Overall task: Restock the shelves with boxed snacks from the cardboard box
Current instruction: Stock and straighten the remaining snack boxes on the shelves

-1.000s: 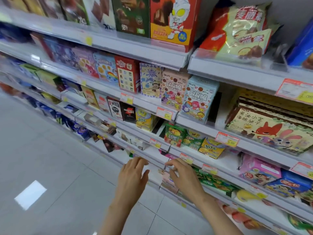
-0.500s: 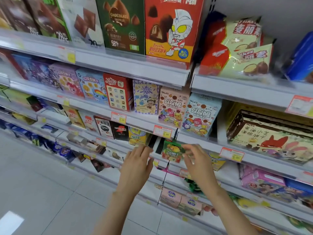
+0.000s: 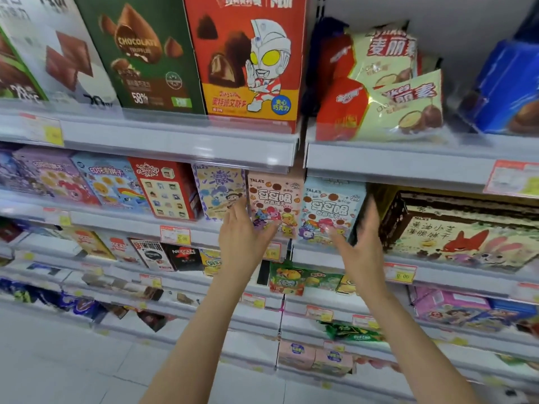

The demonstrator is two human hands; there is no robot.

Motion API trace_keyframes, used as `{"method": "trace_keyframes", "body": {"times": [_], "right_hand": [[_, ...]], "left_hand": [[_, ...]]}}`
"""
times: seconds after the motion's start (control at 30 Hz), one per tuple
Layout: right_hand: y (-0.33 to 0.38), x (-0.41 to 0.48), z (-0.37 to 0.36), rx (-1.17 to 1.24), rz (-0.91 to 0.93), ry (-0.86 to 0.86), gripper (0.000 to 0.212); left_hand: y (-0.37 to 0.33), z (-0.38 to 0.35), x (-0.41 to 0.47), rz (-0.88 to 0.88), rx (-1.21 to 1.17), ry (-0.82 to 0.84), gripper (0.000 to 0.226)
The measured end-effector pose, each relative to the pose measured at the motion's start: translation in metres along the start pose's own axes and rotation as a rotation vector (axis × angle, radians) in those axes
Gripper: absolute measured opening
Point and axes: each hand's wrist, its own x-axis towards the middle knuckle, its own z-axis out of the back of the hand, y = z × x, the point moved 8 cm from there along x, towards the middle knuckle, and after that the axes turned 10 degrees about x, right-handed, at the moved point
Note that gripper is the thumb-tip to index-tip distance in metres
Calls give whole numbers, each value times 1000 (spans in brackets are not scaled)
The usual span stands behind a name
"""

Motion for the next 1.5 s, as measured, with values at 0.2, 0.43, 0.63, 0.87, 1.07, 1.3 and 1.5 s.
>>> {"method": "trace_keyframes", "body": {"times": [0.2, 0.43, 0.63, 0.87, 1.07, 1.3, 1.5], "right_hand": [[-3, 6, -5, -38, -17, -9, 65], [-6, 7, 6, 24, -48, -77, 57], [0, 12, 11, -5, -80, -80, 64], [-1, 19, 15, -62, -49, -36, 62], [-2, 22, 17, -46, -47, 6, 60], [-8, 23, 17, -10, -24, -11, 60], [-12, 21, 13, -52, -10, -27, 63]], "left_hand": [[1, -11, 9, -33, 15, 82, 72], [5, -16, 19, -115, -113, 212, 63], [6, -14, 30, -28, -211, 293, 60], [-3, -8, 28, 42, -170, 274, 72], [1, -7, 31, 76, -284, 287, 68], [-5, 3, 34, -53, -169, 293, 55], [-5, -1, 38, -61, 27, 297, 41]]}}
